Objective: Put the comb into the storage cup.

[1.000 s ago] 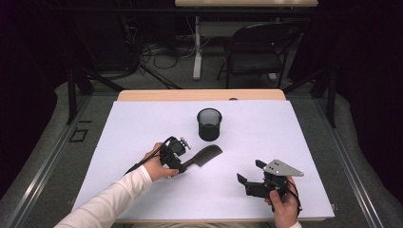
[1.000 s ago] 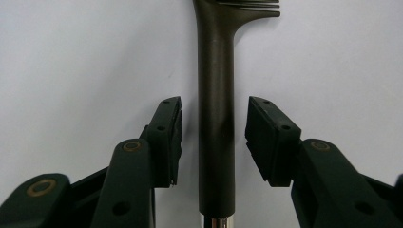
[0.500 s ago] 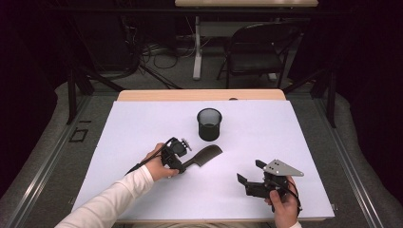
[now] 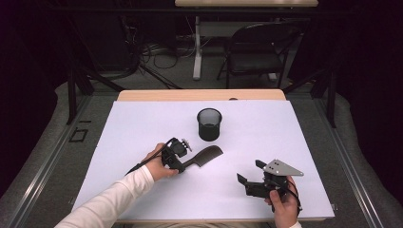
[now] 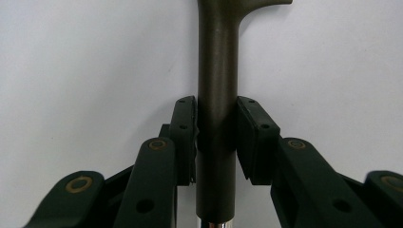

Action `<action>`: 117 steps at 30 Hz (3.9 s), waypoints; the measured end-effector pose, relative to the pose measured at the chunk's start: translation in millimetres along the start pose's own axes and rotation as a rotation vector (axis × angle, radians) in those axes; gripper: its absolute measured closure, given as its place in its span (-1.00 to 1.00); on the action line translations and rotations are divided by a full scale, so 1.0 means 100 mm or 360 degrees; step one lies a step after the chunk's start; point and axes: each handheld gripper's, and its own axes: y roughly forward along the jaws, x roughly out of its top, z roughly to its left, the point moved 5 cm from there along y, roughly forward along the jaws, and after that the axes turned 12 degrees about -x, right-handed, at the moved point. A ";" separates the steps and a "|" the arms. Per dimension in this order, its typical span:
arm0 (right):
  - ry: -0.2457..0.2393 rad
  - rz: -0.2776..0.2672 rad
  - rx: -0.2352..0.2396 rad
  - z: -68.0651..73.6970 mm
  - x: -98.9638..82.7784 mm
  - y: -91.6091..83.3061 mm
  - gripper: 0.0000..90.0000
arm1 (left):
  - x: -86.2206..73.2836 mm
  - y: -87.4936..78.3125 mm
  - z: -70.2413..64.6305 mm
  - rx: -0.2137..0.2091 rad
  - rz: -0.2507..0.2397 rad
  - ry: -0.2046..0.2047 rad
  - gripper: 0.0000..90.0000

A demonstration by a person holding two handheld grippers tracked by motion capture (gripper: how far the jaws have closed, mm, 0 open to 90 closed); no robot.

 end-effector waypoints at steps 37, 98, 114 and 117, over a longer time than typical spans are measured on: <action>-0.0004 0.0002 0.0004 0.01 0.00 0.00 -0.68 | 0.01 -0.01 -0.02 0.0007 -0.0003 0.0012 0.61; -0.0004 0.0004 0.0005 0.01 -0.01 0.02 -0.68 | 0.16 -0.58 -0.28 -0.0009 -0.0616 0.0096 0.61; -0.0005 0.0005 0.0002 0.01 -0.01 0.02 -0.68 | 0.24 -0.71 -0.33 0.0032 -0.0888 0.0059 0.61; -0.0006 0.0004 0.0003 0.01 -0.01 0.02 -0.68 | 0.24 -0.72 -0.33 0.0024 -0.0925 0.0042 0.61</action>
